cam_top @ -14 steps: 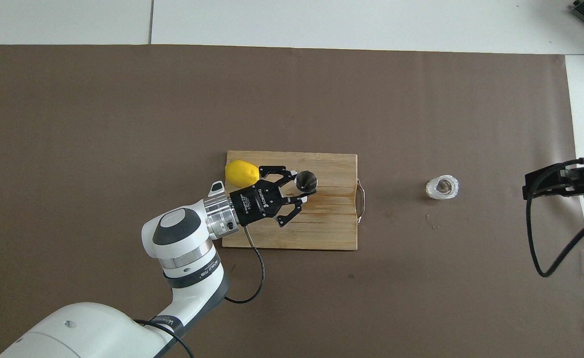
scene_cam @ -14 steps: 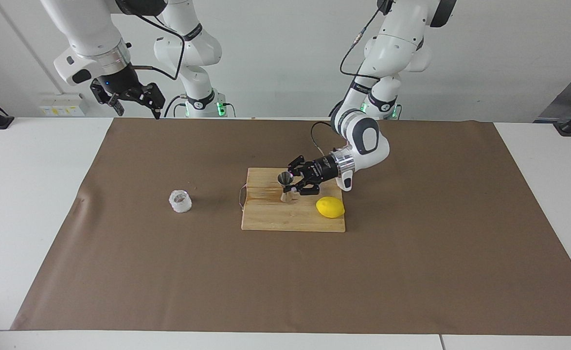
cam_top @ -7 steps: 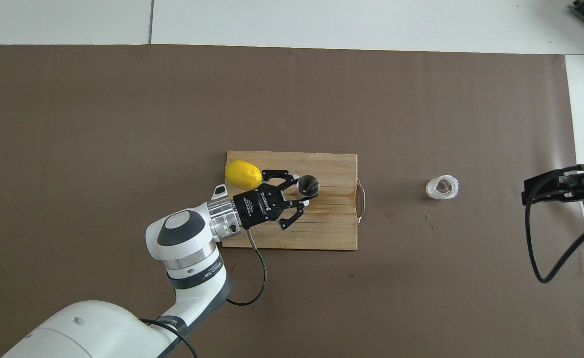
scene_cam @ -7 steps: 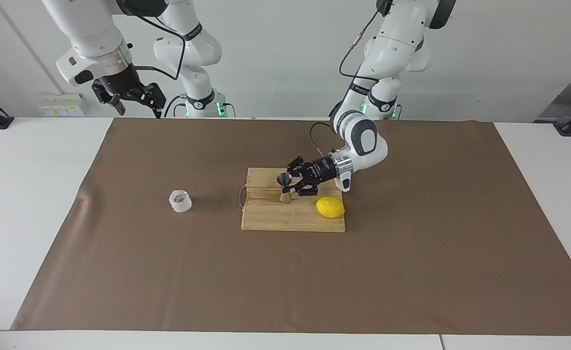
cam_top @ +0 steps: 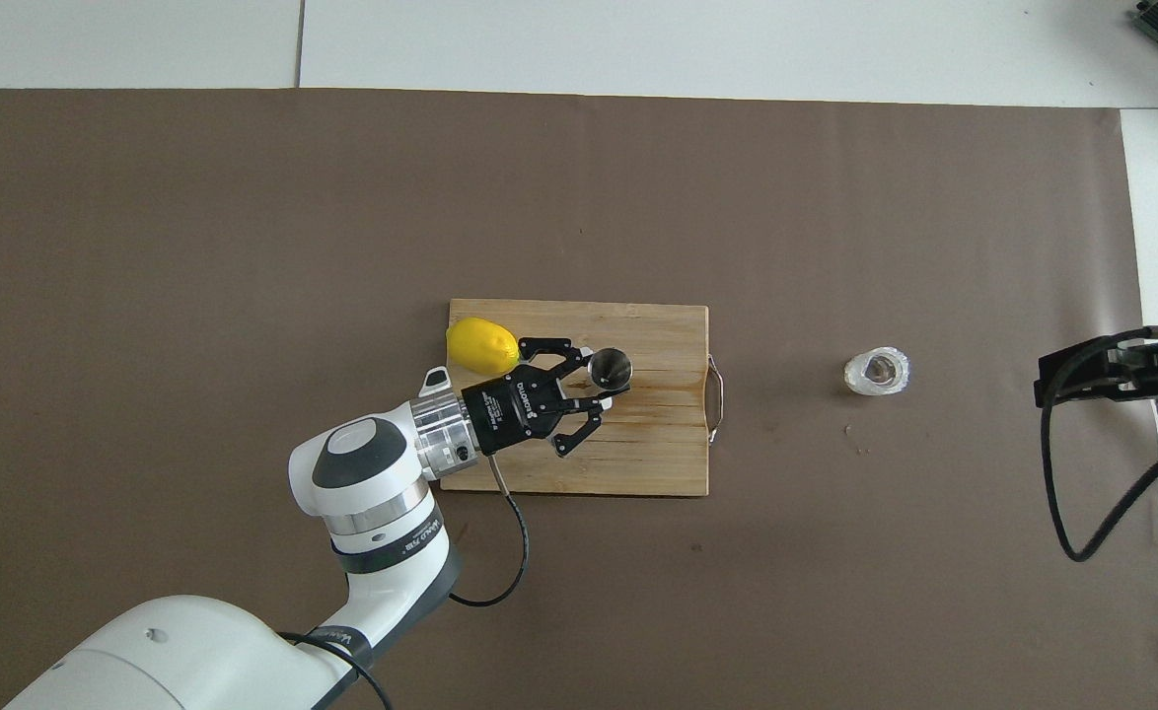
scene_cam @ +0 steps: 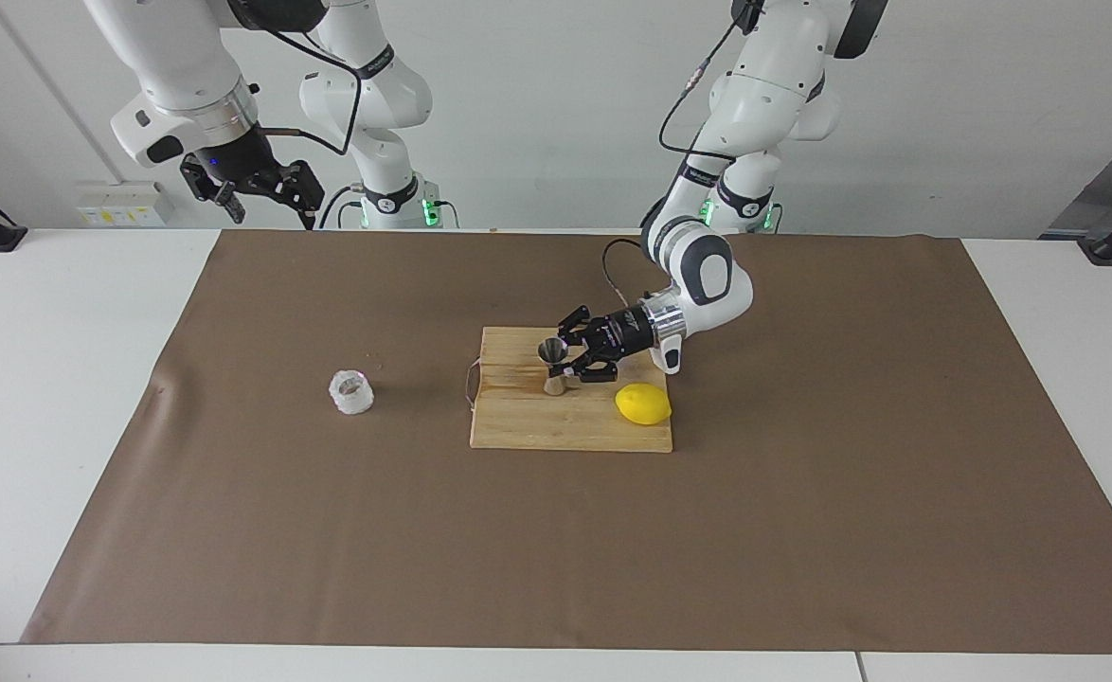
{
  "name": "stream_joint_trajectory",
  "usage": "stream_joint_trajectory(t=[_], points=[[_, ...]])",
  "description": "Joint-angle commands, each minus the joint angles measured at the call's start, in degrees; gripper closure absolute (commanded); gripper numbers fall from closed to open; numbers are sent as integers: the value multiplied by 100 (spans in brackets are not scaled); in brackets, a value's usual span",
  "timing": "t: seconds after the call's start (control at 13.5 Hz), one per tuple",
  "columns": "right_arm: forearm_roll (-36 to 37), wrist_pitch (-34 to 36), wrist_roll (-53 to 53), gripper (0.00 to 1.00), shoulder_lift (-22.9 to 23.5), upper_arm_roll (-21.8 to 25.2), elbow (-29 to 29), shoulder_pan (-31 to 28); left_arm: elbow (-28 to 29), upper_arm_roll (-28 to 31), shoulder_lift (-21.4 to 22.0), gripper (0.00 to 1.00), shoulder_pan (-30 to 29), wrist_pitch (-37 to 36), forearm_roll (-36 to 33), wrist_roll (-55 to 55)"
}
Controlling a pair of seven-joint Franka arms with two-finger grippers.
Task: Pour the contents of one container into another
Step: 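Lower the metal cup onto the board and open the left gripper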
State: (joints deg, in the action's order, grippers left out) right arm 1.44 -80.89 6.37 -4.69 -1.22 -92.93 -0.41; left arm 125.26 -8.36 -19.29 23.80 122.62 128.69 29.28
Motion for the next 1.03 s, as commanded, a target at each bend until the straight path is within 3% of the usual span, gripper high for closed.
stream_joint_trajectory(t=[0.0,0.07,0.15,0.52,0.66,0.81,0.96], points=[[-144,-102,-119,0,-146,34,-172,-21,60,71,39,66,117,60,182,-107],[-144,-102,-119,0,-146,34,-172,-21,78,71,39,63,117,60,182,-107],[-144,-102,-119,0,-146,34,-172,-21,78,71,39,53,117,60,182,-107],[-144,-93,-127,0,-146,34,-172,-21,95,71,30,47,108,69,182,-98],[-144,-93,-110,0,-146,34,-172,-21,95,71,30,31,108,87,182,-98],[-144,-93,-119,0,-138,25,-155,-12,95,71,30,0,90,122,182,-81],[-144,-102,-127,0,-138,25,-155,-21,95,71,39,0,90,131,182,-89]])
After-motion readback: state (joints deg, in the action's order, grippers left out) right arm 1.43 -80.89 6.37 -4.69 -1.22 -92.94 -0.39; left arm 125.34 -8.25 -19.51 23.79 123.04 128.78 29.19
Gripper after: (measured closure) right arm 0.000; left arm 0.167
